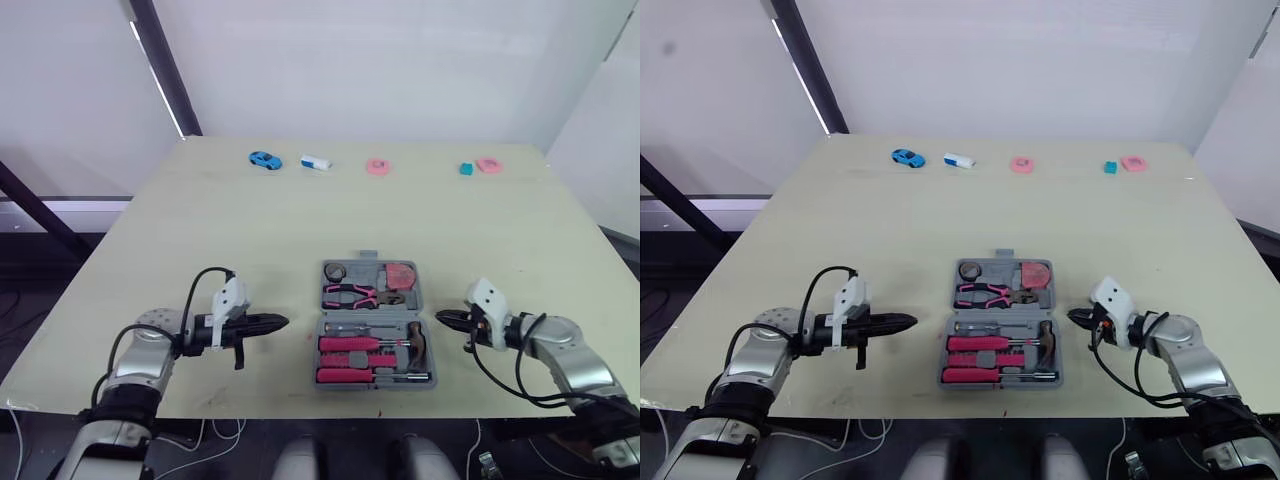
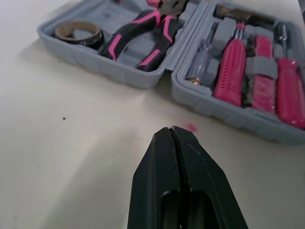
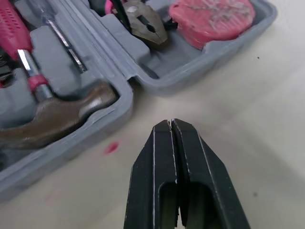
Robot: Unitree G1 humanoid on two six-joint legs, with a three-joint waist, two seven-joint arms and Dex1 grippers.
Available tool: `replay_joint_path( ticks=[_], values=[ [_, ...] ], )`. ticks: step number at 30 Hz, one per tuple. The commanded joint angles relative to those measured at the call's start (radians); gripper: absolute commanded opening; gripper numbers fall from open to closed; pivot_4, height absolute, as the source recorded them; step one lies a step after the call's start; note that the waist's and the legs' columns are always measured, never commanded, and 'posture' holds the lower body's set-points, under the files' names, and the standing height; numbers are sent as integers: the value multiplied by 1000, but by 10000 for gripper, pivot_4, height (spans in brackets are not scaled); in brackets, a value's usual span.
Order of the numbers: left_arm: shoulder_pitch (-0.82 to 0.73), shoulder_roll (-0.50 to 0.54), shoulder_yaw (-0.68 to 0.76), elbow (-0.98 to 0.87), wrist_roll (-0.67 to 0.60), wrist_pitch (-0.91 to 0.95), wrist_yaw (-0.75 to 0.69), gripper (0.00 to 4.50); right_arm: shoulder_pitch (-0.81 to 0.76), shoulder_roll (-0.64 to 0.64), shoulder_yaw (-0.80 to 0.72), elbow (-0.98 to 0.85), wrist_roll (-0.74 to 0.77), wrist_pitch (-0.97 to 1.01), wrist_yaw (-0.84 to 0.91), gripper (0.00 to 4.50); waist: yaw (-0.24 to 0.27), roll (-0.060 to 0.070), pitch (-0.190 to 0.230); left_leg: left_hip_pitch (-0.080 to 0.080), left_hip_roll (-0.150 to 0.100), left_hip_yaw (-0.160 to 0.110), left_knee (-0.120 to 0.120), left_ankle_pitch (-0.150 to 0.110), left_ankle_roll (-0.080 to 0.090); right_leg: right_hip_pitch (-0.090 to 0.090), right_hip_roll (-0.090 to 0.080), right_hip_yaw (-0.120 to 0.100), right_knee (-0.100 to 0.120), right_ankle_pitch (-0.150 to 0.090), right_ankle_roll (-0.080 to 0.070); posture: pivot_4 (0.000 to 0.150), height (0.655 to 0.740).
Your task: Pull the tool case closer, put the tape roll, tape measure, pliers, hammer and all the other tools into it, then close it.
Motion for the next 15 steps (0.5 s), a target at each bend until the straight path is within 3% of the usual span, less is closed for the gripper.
replay_joint_path(
  ticks=[1, 15],
  values=[
    [-30, -20, -17, 26, 21, -28, 0, 0, -32, 14, 20, 11, -19, -22, 10, 521, 0, 0, 0, 0, 0, 0, 0, 0, 0, 0, 0, 0, 0, 0, 0, 1500, 7400],
    [-113, -105, -35, 125, 70, -49, 57, 0, -63, 59, 46, 30, -36, -36, 13, 521, -2, 0, 0, 0, 0, -1, 2, 0, 0, 0, 0, -1, 1, 0, 0, 1500, 7400]
  ],
)
